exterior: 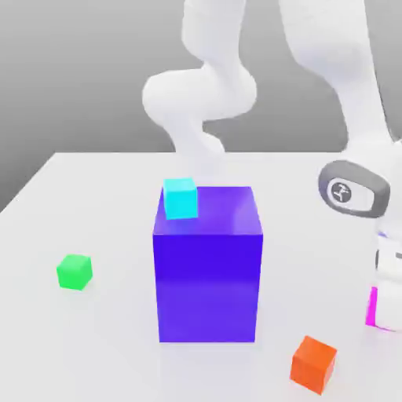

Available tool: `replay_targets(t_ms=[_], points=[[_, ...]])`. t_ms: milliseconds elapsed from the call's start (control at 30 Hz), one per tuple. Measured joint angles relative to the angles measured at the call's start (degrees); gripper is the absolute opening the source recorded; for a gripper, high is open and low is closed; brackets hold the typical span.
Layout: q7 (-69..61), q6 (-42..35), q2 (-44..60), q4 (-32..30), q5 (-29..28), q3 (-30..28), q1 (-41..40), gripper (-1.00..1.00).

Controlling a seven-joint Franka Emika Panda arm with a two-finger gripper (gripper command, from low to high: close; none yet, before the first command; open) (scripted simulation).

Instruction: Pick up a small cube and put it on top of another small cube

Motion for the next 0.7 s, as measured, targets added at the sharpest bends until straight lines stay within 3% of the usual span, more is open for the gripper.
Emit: replay_targets(t_ms=[300, 700], points=[[12.36, -0.12, -9.08, -5.23, 2.31, -12.91, -10.69, -1.00], [37.88, -1.39, -21.62, -15.98, -1.02, -27.26, -36.79, -1.00]])
